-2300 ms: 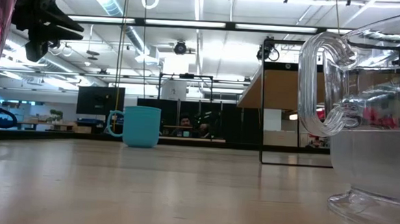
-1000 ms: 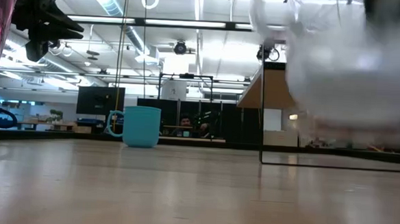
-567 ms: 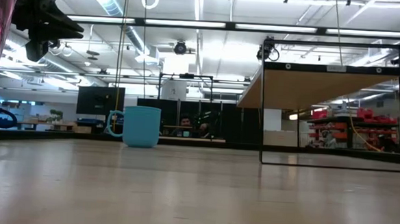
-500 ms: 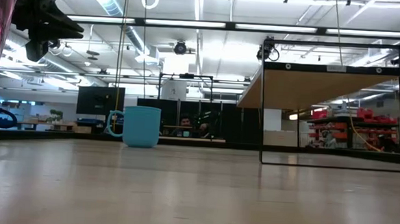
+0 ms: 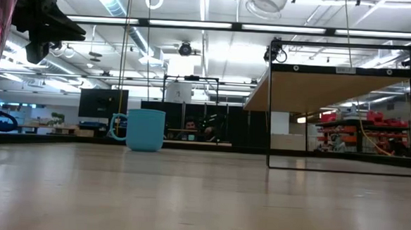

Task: Stack small to large cups/mugs on shelf
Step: Put the transparent cup on the shelf, then put the blue cup on the shelf

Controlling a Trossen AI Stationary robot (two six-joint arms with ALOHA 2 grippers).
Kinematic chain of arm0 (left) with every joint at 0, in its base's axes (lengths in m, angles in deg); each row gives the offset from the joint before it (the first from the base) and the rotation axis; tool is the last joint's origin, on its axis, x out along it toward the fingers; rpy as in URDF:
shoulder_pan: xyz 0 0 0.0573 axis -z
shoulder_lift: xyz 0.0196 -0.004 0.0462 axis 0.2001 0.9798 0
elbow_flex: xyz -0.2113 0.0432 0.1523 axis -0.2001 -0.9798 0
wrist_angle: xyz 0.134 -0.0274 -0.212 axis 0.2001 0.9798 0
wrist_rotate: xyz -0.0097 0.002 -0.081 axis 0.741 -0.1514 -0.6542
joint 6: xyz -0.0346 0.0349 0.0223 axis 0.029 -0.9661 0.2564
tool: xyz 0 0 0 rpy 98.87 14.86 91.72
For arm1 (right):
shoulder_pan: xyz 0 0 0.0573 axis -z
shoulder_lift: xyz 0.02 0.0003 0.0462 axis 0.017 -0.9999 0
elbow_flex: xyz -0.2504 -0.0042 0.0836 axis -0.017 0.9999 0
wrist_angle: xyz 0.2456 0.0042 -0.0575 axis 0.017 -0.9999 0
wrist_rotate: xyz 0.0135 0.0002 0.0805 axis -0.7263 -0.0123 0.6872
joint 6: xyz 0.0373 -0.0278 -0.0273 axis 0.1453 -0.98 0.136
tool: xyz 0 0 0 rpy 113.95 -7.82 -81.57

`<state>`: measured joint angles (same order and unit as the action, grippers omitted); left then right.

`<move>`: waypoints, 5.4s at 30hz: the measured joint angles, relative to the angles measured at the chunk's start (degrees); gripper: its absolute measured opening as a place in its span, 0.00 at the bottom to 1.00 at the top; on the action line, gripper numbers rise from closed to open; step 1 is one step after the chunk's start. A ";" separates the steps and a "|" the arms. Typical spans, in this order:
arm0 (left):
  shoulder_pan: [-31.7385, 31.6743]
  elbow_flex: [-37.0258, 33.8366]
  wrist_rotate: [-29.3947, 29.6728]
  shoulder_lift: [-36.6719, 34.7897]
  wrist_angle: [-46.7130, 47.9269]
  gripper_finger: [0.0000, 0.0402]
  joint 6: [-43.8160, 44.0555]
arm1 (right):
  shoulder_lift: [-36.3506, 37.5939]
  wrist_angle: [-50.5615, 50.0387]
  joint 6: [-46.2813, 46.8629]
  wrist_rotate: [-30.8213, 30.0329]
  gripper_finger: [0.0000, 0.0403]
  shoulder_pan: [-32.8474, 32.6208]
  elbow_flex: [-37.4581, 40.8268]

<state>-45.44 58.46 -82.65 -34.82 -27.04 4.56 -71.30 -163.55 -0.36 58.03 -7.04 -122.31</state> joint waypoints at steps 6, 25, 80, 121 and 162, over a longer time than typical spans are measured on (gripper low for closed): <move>-0.01 0.00 0.00 0.02 0.05 0.13 0.02 | 4.29 0.02 -4.23 3.04 0.00 8.89 0.59; -0.02 0.00 0.44 0.01 0.43 0.13 -0.05 | 14.56 0.03 9.02 10.27 0.00 2.82 27.51; -0.02 0.00 0.85 0.00 0.44 0.14 -0.57 | 10.73 2.56 11.57 5.94 0.17 4.84 30.67; 0.00 0.00 0.85 0.02 0.37 0.15 -1.51 | 18.72 2.93 13.59 6.27 0.16 4.12 30.62; 9.00 37.93 10.19 68.91 18.38 0.11 -4.46 | 32.52 2.89 -8.46 0.19 0.16 0.96 30.60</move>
<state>-36.44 96.39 -72.47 34.10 -8.65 0.10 -38.78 -160.66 -8.82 58.22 -6.08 -91.71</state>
